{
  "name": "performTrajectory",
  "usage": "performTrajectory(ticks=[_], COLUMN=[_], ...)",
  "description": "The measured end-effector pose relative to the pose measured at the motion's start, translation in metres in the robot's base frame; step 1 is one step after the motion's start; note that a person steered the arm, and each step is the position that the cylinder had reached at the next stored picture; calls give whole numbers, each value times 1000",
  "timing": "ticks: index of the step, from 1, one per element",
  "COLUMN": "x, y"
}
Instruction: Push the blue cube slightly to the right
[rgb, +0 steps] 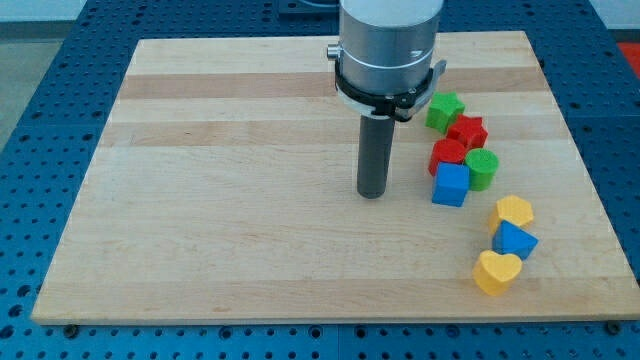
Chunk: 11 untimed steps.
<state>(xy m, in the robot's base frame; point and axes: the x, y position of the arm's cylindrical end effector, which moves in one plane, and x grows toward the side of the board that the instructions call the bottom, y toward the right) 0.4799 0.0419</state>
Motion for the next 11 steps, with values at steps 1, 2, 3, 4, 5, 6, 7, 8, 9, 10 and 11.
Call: performTrajectory(ticks=[1, 2, 3, 4, 5, 6, 7, 8, 9, 10, 11], x=[0, 0, 0, 0, 0, 0, -1, -6, -6, -11, -24], y=[5, 41, 70, 93, 96, 93, 76, 72, 85, 95, 96])
